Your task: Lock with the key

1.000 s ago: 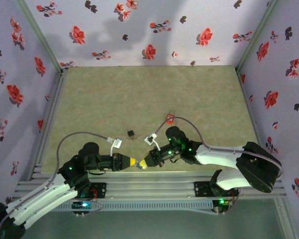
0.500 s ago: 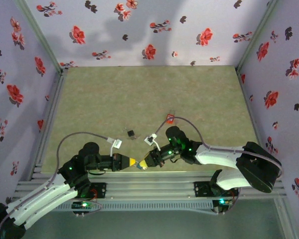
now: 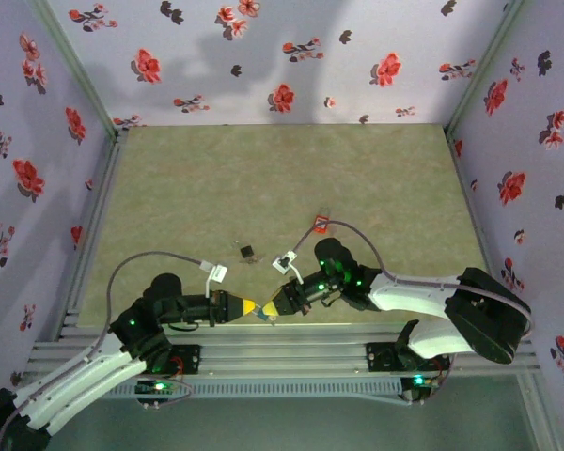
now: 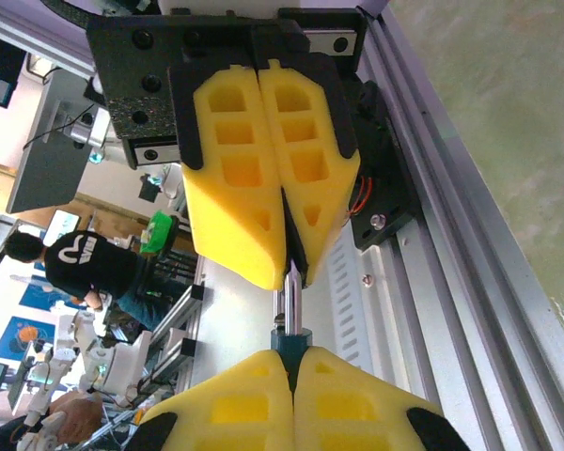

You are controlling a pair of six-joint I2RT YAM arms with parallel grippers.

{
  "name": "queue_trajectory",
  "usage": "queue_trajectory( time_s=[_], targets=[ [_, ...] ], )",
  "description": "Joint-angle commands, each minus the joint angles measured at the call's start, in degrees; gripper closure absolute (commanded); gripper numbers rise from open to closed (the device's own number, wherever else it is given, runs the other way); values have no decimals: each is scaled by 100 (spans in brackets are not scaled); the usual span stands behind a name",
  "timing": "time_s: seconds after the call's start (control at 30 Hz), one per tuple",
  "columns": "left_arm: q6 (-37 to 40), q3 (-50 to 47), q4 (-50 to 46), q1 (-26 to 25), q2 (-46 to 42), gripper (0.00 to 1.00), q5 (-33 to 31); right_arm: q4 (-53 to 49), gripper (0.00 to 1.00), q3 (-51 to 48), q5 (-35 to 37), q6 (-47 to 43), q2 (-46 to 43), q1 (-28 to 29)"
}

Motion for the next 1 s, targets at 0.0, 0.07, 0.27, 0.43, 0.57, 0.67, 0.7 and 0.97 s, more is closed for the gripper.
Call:
queue_trajectory(
  time_s=[0.0, 0.07, 0.27, 0.43, 0.57, 0.67, 0.7, 0.97],
  targets=[
    [-96, -121, 357, -69, -80, 100, 148, 693, 100, 20, -165, 196, 50, 24],
    [-134, -151, 468, -105, -84, 100, 147, 724, 100, 24, -165, 206, 85, 18],
    [-224, -256, 823, -225, -88, 100, 126, 884, 100, 42, -150, 294, 194, 3],
    [-262, -306, 1055, -373, -84, 100, 36, 1022, 100, 55, -121, 375, 253, -61],
    [-209, -341, 1158, -519, -71, 100, -66, 1186, 100, 87, -121, 481, 359, -123],
    [-190, -380, 1270, -613, -57, 100, -124, 1349, 100, 120, -165, 586, 474, -157],
    [-176, -390, 1298, -645, -61, 100, -129, 1386, 100, 129, -178, 615, 513, -164],
    [-103, -410, 1516, -832, -57, 100, -143, 1607, 100, 174, -279, 763, 700, -242]
  ],
)
